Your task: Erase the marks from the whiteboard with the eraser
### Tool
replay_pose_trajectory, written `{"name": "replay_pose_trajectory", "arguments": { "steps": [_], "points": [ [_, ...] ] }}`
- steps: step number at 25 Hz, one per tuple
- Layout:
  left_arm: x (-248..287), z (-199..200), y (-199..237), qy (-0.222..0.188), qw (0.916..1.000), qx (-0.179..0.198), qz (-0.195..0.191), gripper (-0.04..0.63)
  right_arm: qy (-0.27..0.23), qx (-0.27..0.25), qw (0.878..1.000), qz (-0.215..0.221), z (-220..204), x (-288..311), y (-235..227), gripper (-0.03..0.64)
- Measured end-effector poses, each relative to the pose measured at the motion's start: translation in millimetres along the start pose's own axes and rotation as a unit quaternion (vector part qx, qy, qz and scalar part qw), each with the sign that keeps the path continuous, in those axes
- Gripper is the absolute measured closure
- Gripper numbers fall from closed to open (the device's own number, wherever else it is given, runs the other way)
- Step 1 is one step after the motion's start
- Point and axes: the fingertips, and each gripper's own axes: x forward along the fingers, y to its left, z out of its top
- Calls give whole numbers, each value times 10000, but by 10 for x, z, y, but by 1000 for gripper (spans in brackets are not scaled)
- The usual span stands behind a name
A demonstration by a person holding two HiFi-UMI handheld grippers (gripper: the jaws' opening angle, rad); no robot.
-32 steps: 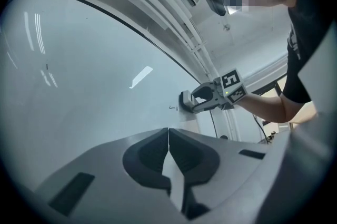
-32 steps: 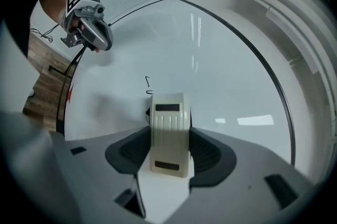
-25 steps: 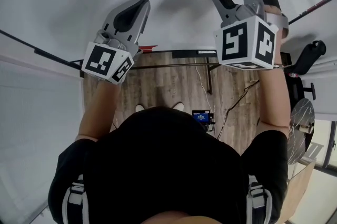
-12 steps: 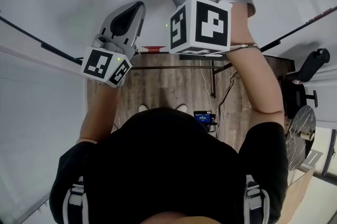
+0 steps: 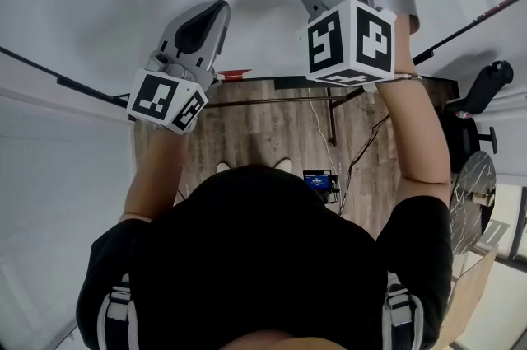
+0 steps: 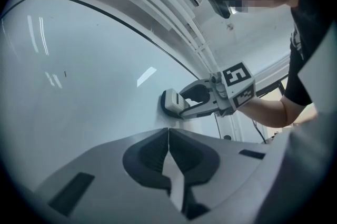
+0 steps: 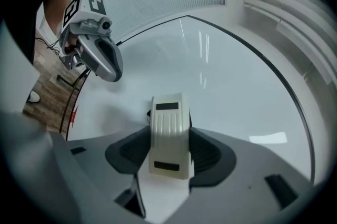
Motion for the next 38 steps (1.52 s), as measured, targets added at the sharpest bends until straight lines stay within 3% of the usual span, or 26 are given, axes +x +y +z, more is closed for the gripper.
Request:
{"name": "replay_pose_trajectory", "arguments": {
  "steps": [9, 14, 19, 25, 27, 30, 33, 36, 38],
  "points": [
    [180, -187, -117, 80, 9997, -107, -218, 588, 900, 547, 9943, 148, -1083, -178, 8, 388],
    [207, -247, -166, 128, 9995, -100, -267, 588, 1206, 622, 9907, 128, -1409, -228, 48, 388],
    [197, -329, -140, 221, 9994, -117, -254, 588, 1026, 719, 9921, -43, -1379, -265, 59, 387],
    [59, -430, -96, 323, 9992, -109, -214, 588, 125, 1798, 9836, -61, -1065, -487, 287, 385],
    [42, -454, -97, 349, 9990, -102, -249, 588, -208, 2368, 9713, 13, -983, -537, 408, 385],
    [-7, -492, -130, 337, 9987, -32, -377, 588, -742, 3330, 9397, 240, -871, -570, 637, 385],
    [-86, -561, -180, 342, 9984, 6, -447, 588, -1187, 4222, 8979, 377, -826, -598, 883, 385],
    [-177, -624, -274, 340, 9982, -39, -484, 588, -1558, 5099, 8450, 421, -815, -668, 1109, 385],
    [-245, -682, -356, 325, 9980, -61, -547, 588, -1703, 5424, 8214, 462, -790, -713, 1279, 385]
  ]
}}
